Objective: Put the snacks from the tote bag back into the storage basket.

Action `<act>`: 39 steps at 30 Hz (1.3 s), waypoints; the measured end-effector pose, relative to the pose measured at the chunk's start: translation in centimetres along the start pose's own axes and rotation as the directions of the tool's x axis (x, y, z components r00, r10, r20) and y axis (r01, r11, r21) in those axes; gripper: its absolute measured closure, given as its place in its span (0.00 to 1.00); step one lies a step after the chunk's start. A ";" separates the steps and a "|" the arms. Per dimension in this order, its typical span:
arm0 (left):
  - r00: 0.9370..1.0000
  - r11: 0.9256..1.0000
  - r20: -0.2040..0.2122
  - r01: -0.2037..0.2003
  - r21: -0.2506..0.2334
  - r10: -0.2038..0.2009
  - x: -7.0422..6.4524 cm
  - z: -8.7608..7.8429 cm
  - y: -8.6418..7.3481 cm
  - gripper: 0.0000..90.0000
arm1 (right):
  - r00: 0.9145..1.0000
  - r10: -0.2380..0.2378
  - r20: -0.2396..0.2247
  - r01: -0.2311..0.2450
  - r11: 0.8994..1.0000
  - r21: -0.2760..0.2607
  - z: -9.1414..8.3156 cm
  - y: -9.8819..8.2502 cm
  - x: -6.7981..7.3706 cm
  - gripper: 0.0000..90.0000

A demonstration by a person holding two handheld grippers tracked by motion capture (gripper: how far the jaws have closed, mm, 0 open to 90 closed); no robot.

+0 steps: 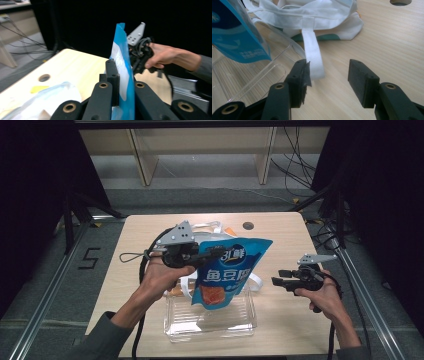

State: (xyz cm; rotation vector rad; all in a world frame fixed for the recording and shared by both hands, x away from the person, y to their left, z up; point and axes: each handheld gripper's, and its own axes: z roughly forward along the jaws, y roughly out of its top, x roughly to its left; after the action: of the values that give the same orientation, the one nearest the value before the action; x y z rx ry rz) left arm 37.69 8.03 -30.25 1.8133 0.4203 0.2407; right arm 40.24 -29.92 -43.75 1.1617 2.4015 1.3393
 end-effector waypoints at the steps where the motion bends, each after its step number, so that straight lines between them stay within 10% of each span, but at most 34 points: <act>1: 1.000 1.000 0.013 0.003 0.001 -0.003 0.0 0.2 -0.1 1.00 | 1.000 -0.028 0.009 0.028 1.000 -0.005 0.0 0.0 -0.2 0.56; 13: 0.998 0.998 0.015 0.067 0.019 -0.067 1.3 1.7 -2.6 1.00 | 1.000 0.003 -0.011 -0.003 1.000 0.011 -0.3 -0.1 -0.2 0.56; 39: 0.999 0.999 0.011 0.046 0.022 -0.046 5.0 -1.0 -5.2 0.94 | 1.000 -0.019 -0.011 0.019 1.000 0.019 -0.1 -0.5 -0.3 0.56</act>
State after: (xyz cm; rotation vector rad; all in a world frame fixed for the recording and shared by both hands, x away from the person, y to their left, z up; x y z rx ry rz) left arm 41.02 12.14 -35.18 1.8232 0.4577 0.1945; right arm 40.17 -30.34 -44.13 1.1360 2.4318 1.3240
